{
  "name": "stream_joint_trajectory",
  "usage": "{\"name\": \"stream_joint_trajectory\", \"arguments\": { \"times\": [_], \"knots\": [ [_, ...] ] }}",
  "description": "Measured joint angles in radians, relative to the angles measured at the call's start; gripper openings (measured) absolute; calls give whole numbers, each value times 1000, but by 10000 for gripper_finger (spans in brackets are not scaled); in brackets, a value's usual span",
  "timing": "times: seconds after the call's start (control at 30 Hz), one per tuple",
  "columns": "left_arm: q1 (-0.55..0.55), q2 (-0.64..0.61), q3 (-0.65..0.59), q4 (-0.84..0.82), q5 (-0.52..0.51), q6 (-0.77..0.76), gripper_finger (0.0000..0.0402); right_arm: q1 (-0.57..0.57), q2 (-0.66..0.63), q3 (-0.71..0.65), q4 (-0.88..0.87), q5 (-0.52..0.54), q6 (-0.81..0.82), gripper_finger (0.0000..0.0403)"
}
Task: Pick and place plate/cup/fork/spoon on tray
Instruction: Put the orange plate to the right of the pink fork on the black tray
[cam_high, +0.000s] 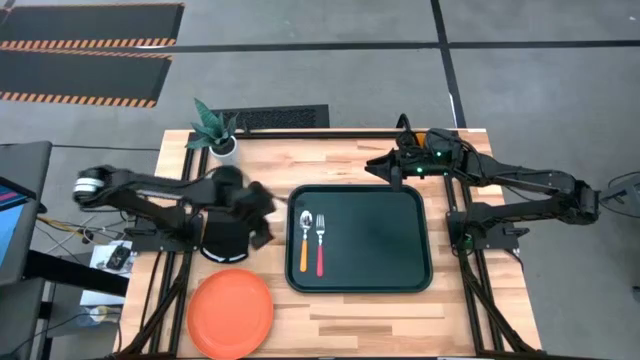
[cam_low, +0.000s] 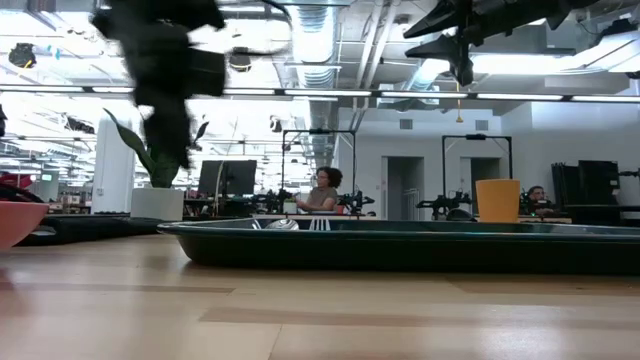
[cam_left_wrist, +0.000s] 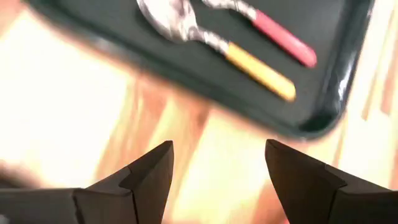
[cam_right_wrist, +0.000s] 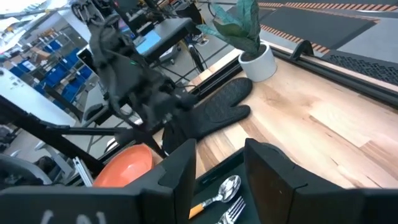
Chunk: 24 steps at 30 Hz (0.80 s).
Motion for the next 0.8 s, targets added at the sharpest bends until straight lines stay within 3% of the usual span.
{"name": "stream_joint_trajectory", "arguments": {
  "times": [0.13, 0.3, 0.6, 0.8],
  "knots": [
    [-98, -188, -137, -2, -23, -112, 239, 0, 0, 0, -19, -1, -1, 158],
    [-215, -317, -254, 22, -57, -104, 239, -2, 0, 0, -20, -1, -1, 159],
    [-334, -244, -326, 125, -62, -65, 239, -2, 0, 0, -6, 0, 11, 161],
    [-383, -157, -332, 250, 0, -23, 239, -2, 0, 0, -9, 1, 11, 160]
  ]
}}
